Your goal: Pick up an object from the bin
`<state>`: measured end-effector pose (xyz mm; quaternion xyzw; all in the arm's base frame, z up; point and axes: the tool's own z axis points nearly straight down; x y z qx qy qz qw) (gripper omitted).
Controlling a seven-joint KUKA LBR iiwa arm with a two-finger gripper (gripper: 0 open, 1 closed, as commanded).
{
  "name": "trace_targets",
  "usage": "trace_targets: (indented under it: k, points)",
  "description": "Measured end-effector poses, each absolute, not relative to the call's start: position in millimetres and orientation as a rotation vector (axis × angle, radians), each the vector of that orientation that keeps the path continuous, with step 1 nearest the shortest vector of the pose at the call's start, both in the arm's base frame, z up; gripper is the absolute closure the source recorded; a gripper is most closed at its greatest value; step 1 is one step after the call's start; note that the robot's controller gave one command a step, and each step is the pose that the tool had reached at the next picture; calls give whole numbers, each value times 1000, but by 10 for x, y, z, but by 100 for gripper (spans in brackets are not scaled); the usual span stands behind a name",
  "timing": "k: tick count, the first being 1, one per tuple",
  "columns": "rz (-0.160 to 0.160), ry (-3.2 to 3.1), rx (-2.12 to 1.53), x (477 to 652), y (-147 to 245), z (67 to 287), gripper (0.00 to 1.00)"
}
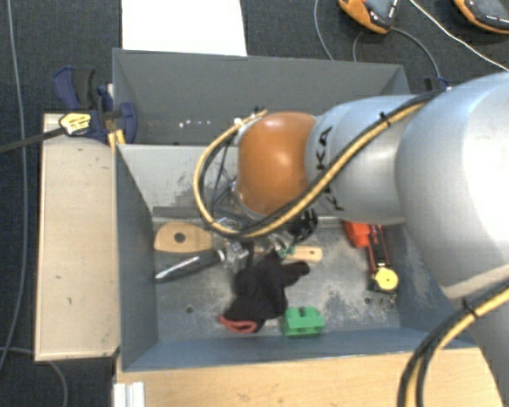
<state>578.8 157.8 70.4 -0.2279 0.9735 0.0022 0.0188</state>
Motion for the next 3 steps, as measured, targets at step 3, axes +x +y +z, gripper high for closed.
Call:
trace_targets:
  k: [3]
  points:
    - [10,3030,-683,5750,1632,701,100]
